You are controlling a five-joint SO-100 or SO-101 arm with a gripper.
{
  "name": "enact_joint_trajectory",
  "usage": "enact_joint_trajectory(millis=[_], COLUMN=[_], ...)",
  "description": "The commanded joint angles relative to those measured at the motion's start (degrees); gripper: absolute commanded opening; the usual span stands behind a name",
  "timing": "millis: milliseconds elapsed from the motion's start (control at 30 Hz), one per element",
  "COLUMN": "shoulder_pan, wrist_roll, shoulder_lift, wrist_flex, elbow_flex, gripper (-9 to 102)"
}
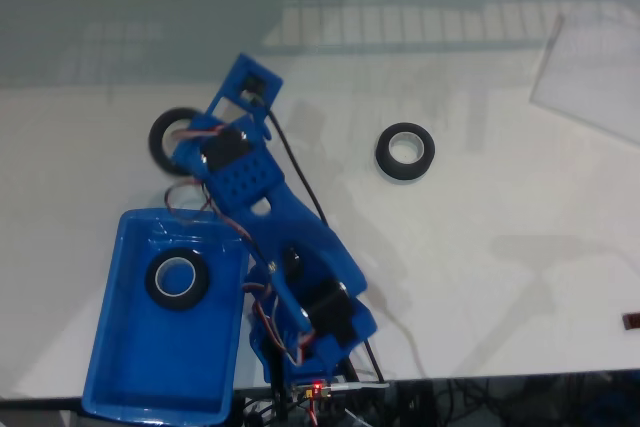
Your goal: Grasp all tape and put them in the bin.
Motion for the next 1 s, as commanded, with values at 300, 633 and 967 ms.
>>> enact_joint_trajectory(millis=[300, 633, 967], shoulder_pan=[-22.59, -34.28, -34.19], wrist_roll=[-15.73, -24.52, -22.15], shoulder_lift=[14.94, 22.59, 21.71], wrist_flex=[19.51, 24.35, 20.83], elbow_flex=[-0.35, 8.35, 8.96], gripper=[0, 0, 12])
